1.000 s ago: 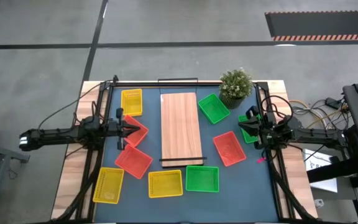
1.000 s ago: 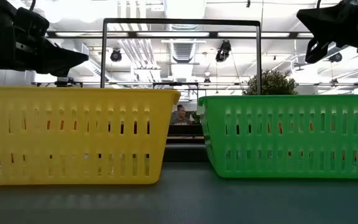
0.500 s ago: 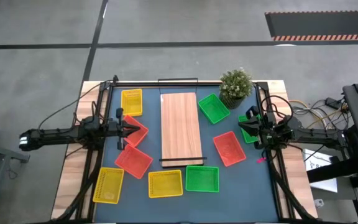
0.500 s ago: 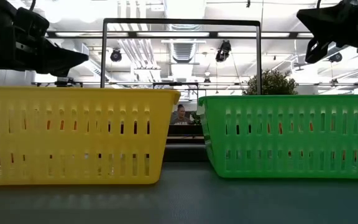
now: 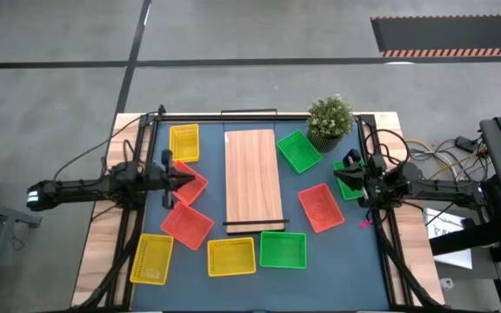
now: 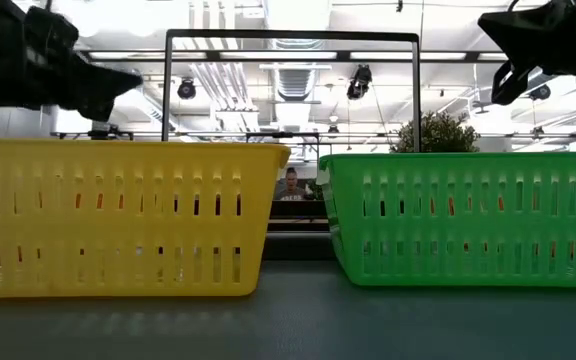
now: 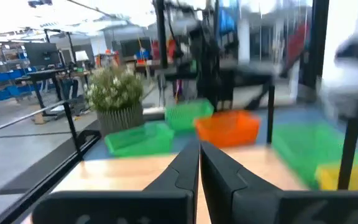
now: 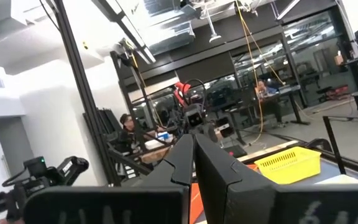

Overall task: Stack baskets on shelf by color
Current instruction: Put the top center green bin on the shelf

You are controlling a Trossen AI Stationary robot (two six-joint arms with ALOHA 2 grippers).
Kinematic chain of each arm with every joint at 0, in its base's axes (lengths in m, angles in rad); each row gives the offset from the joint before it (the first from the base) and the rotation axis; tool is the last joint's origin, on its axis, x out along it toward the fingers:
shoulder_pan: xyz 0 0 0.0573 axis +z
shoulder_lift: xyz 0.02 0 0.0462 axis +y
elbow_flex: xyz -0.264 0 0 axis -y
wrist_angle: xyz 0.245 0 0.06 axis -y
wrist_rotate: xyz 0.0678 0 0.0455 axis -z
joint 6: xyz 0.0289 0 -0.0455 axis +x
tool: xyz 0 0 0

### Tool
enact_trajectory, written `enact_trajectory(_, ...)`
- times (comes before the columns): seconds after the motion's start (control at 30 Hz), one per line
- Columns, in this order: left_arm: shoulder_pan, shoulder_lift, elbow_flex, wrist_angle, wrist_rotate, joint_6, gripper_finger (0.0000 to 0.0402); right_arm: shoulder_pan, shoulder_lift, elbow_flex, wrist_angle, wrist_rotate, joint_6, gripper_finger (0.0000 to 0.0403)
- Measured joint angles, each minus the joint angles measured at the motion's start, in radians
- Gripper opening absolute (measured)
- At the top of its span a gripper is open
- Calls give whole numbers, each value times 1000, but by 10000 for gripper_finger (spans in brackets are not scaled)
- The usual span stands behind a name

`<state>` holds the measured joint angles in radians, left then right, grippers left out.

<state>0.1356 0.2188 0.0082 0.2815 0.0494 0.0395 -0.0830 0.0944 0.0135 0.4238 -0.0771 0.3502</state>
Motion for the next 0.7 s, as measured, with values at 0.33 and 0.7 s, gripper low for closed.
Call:
enact_trajectory(0.33,0,0,0,331,0,-190,0,0,0,0,0,1,-120,9)
enact_trajectory(0.7,0,0,0,395,0,-190,0,0,-1,0,4,1,-74,9)
